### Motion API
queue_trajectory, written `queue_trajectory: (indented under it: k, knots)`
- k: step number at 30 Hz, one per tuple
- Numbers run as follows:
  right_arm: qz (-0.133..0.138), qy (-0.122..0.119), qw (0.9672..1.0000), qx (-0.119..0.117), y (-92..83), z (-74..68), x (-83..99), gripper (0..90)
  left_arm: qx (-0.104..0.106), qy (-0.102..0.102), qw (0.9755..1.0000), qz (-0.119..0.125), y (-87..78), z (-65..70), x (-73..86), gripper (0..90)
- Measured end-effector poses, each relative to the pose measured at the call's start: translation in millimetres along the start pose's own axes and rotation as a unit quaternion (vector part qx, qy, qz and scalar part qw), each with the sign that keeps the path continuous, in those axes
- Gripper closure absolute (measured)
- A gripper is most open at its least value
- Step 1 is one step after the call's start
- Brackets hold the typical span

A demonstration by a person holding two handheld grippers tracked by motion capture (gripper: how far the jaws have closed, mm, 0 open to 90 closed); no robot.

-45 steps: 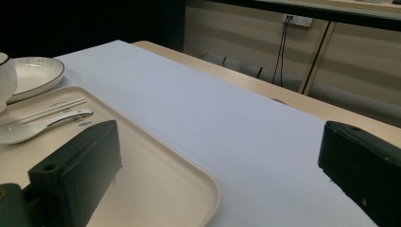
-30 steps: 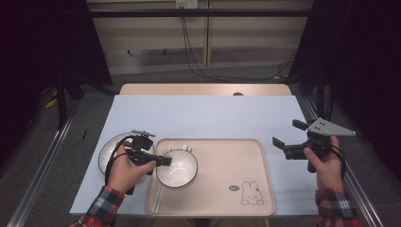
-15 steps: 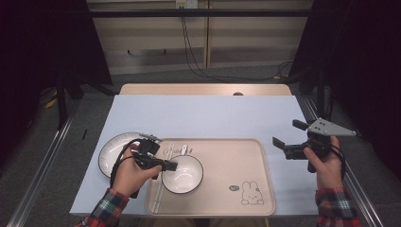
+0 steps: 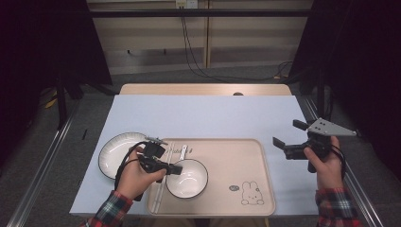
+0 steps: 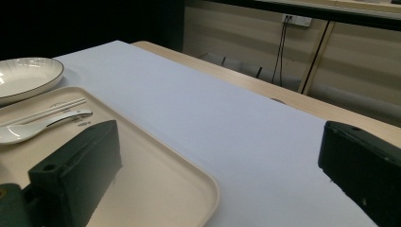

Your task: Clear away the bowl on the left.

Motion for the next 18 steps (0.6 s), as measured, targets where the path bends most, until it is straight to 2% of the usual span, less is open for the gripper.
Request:
queue_trajectory:
  k: [1,2,8,18]
  knots:
    - [0.001,0.0,1.0,0.001,0.1,0.2,-0.1,0.0,-0.001,-0.005,1.0,0.004,1.2,0.3,0.3,82.0]
    - [0.001,-0.001,1.0,0.001,0.0,0.2,0.0,0.0,0.0,0.0,1.0,-0.001,1.7,-0.6,1.5,82.0]
    - [0.002,0.0,1.0,0.001,-0.2,0.1,-0.2,0.0,0.001,-0.001,1.0,-0.009,6.9,-1.7,6.0,81.9]
    - [0.0,-0.001,1.0,0.002,-0.3,0.3,0.0,0.0,-0.007,0.001,0.9999,-0.013,16.2,-3.7,9.5,81.8]
Point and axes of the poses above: each handheld gripper's, and its own axes: y roughly forward along the jaws, x roughly out of its underside, z roughly to its right, the point moved 5 cm from there along y, roughly forward along the jaws, and after that the axes turned 9 degrees about -y, right-handed, at the moved point
